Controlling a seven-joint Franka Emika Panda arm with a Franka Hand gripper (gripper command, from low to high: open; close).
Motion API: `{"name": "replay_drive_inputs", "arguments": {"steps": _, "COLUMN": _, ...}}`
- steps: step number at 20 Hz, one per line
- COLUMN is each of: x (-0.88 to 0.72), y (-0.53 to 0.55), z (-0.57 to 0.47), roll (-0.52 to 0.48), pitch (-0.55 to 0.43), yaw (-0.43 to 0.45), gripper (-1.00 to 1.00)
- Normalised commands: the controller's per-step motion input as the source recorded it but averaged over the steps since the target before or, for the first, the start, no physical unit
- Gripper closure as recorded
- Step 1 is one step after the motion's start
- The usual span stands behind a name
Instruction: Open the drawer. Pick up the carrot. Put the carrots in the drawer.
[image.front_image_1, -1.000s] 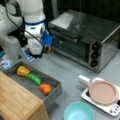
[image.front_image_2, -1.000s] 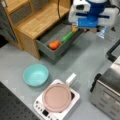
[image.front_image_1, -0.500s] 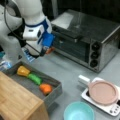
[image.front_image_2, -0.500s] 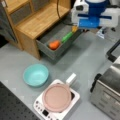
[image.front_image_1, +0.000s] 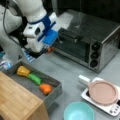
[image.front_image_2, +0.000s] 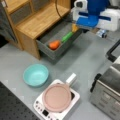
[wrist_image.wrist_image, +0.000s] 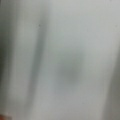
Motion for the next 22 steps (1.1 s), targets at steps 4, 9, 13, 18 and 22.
{"name": "replay_drive_inputs", "arguments": {"steps": 4, "x": 0.41, "y": 0.21, "z": 0.14, "roll": 0.084, "pitch": 0.097, "yaw": -0.18, "gripper": -1.0}}
{"name": "replay_drive_inputs", "arguments": {"steps": 9, "x": 0.42, "y": 0.02, "z": 0.04, "roll": 0.083, "pitch": 0.126, "yaw": -0.121, "gripper": -1.0}}
{"name": "replay_drive_inputs", "arguments": {"steps": 13, "x": 0.39, "y": -0.14, "z": 0.03, "roll": 0.09, "pitch": 0.111, "yaw": -0.101, "gripper": -1.0}}
{"name": "replay_drive_inputs", "arguments": {"steps": 18, "x": 0.33, "y": -0.32, "z": 0.06, "roll": 0.05, "pitch": 0.102, "yaw": -0.047, "gripper": -1.0}}
{"name": "replay_drive_inputs", "arguments": {"steps": 22, "x": 0.27, "y": -0.34, "z": 0.09, "roll": -0.018, "pitch": 0.135, "yaw": 0.029, "gripper": -1.0}}
